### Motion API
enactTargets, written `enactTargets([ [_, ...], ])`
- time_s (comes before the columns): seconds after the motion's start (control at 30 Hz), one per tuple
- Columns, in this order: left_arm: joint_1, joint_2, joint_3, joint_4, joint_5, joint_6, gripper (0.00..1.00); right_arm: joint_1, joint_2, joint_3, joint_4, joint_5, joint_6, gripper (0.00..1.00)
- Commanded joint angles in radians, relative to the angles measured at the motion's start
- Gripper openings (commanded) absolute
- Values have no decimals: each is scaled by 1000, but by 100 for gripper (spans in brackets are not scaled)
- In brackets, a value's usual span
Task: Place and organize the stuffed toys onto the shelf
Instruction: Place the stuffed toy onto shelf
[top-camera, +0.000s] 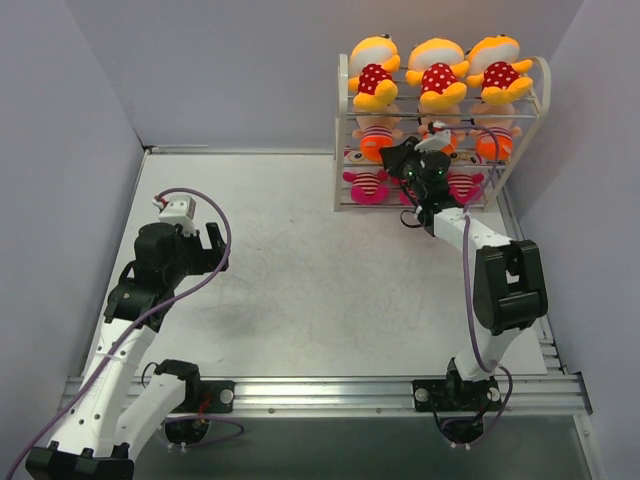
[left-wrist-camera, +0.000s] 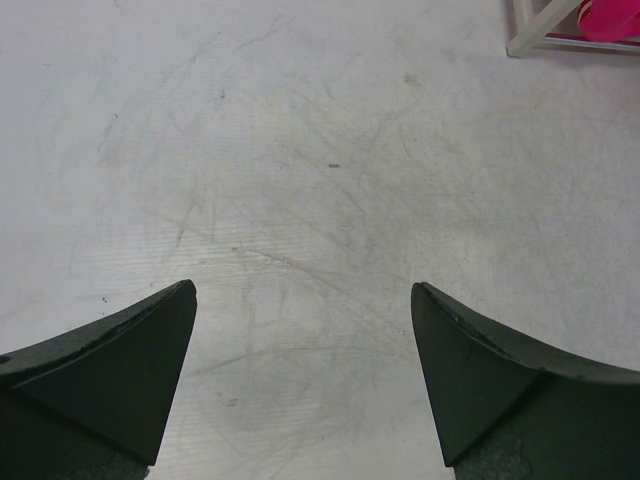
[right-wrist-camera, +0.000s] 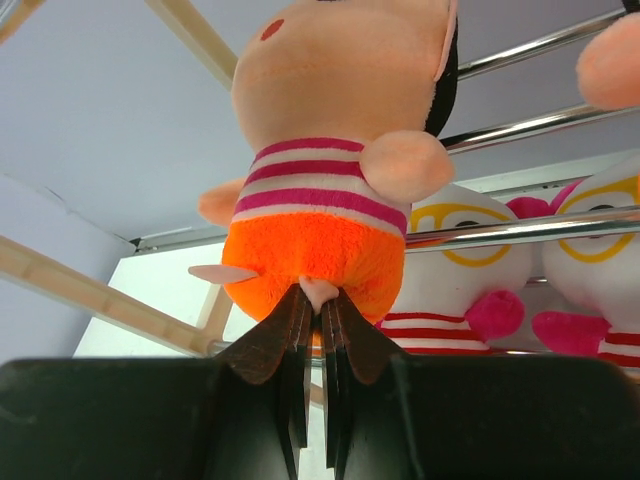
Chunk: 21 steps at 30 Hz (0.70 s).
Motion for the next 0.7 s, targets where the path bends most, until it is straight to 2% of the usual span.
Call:
enactTargets([
  [0.0,-5,-9,2,24,2,13,97,-12,-11,-13,125,9,25,0],
  [0.37,-6,-6,0,26,2,13,97,-15,-34,-39,217,-2,14,0],
  [0.67,-5,-6,0,24,0,14,97,-15,17,-67,352,-28,41,0],
])
